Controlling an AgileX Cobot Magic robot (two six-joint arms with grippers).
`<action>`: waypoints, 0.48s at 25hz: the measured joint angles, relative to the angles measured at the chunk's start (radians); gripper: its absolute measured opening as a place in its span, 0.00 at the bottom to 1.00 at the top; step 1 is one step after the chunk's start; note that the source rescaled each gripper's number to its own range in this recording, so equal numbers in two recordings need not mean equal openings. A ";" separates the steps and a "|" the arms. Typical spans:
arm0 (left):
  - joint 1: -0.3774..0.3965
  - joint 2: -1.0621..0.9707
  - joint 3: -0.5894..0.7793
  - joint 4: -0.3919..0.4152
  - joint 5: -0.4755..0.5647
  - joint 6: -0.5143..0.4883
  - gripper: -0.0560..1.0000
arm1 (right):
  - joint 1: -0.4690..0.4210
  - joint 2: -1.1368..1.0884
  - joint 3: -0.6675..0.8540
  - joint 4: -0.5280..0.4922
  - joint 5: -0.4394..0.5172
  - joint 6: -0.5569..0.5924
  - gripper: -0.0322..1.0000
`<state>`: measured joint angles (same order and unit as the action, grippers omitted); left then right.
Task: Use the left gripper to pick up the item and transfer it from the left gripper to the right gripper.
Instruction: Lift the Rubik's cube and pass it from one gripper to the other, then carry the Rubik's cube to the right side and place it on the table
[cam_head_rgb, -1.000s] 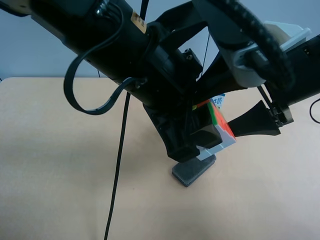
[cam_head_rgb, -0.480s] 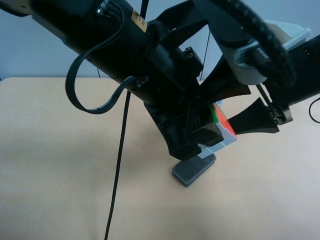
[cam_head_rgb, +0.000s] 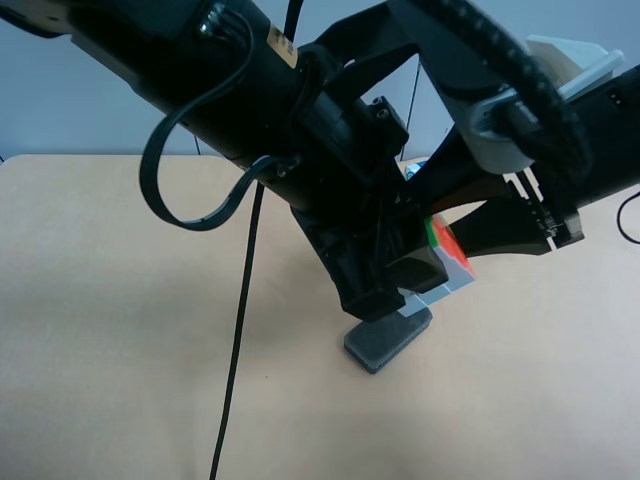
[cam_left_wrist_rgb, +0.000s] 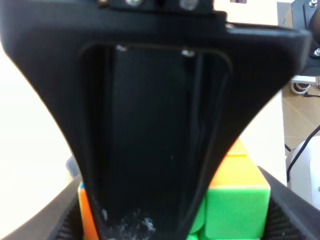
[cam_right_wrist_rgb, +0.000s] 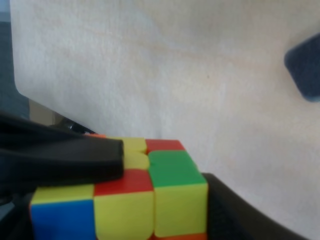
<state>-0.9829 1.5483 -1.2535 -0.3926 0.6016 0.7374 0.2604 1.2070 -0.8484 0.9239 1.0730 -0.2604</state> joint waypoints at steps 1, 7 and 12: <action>0.000 0.000 0.000 0.000 0.000 0.000 0.06 | 0.000 0.000 0.000 0.000 0.000 0.000 0.07; 0.000 0.000 0.000 0.001 -0.017 -0.019 0.85 | 0.000 0.002 0.000 -0.037 0.002 -0.001 0.07; 0.000 0.000 0.000 0.001 -0.016 -0.024 0.98 | 0.000 0.002 0.000 -0.038 0.002 0.000 0.07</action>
<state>-0.9829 1.5483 -1.2535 -0.3915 0.5852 0.7136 0.2604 1.2095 -0.8484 0.8856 1.0748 -0.2604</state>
